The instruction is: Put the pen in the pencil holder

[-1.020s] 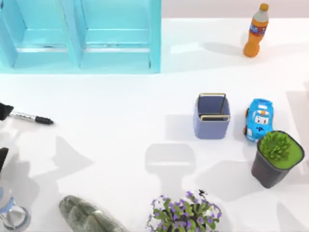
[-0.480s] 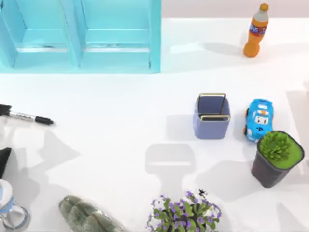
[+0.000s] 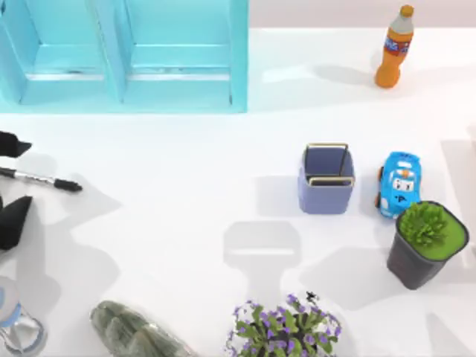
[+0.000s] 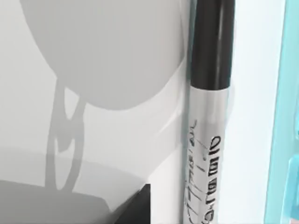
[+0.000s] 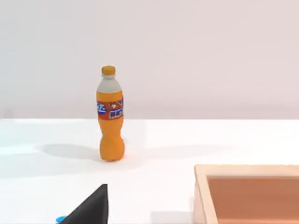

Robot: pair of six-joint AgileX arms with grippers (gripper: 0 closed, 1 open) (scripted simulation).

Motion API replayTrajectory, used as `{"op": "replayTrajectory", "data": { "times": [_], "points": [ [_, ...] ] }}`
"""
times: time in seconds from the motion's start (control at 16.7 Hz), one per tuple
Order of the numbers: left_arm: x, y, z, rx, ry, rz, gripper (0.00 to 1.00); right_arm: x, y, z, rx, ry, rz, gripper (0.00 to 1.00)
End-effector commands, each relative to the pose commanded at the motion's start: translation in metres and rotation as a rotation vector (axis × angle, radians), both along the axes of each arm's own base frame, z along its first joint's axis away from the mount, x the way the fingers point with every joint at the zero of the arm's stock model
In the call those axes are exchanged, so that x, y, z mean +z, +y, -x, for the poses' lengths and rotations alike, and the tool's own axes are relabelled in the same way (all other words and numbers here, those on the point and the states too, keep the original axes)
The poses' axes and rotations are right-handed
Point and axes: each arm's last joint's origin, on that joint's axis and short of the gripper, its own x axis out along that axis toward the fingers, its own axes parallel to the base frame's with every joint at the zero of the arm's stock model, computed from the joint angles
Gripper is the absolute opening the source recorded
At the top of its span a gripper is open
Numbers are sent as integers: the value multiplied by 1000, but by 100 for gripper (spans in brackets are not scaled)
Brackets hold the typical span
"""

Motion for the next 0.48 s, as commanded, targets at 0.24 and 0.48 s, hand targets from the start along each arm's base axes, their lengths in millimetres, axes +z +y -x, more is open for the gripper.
{"op": "replayTrajectory", "data": {
  "times": [0.24, 0.48],
  "points": [
    [-24, -9, -28, 0, 0, -1, 100, 0, 0, 0, 0, 0, 0, 100],
    [-34, -15, -37, 0, 0, 0, 100, 0, 0, 0, 0, 0, 0, 100]
  ]
}}
